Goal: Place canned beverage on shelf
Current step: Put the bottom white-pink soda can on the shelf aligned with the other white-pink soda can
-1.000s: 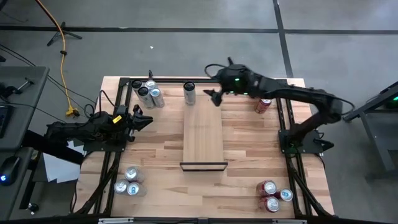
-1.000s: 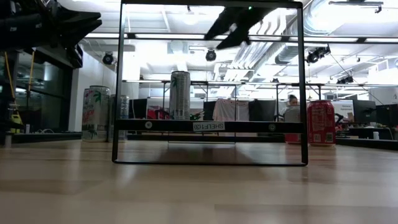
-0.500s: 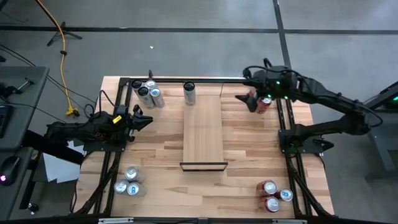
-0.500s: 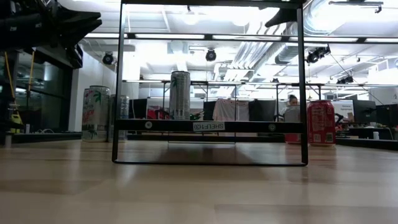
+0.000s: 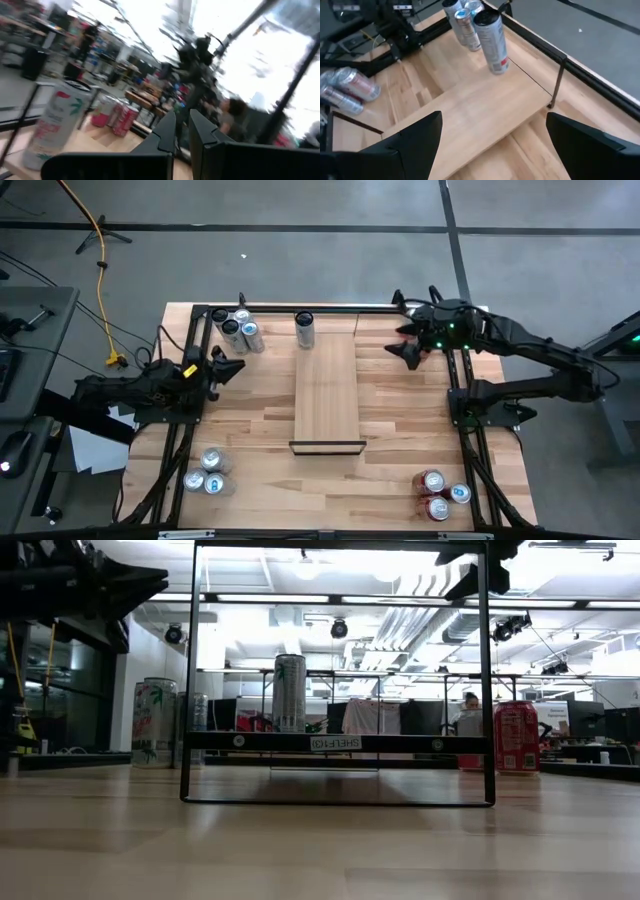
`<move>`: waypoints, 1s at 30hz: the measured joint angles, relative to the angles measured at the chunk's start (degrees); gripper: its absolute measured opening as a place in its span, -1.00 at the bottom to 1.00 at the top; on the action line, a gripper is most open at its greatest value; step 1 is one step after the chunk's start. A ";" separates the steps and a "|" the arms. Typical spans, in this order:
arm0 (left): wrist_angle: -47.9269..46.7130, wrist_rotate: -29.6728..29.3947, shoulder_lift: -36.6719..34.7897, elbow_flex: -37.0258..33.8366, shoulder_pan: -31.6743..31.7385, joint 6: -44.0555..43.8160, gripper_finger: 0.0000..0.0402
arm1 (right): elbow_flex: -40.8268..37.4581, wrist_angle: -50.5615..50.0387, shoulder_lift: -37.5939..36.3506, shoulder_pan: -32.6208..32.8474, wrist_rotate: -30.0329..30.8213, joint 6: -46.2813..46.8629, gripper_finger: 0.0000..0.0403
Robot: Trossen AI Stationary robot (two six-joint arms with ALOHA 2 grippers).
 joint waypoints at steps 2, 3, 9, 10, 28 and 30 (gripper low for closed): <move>1.03 -2.54 1.42 0.69 0.02 -1.56 -0.99 | -0.01 0.19 0.58 0.00 -0.01 -0.65 0.71; 0.98 -2.73 2.58 1.73 0.02 -1.79 -0.99 | -0.01 0.49 0.81 0.00 -0.01 -0.91 0.71; -3.62 -3.96 15.93 15.44 0.12 5.07 -0.99 | -0.01 5.99 1.03 -0.05 0.01 -3.72 0.71; -5.50 -4.89 18.68 18.56 0.37 6.44 -0.99 | 0.01 6.85 0.91 -0.16 0.01 -3.78 0.71; -42.86 -6.05 42.30 59.71 5.46 7.91 -0.76 | 3.62 8.54 0.50 -1.05 -0.45 -9.79 0.71; -42.92 -6.01 42.94 59.76 5.46 7.91 -0.63 | 3.62 8.54 0.50 -1.05 -0.45 -9.38 0.71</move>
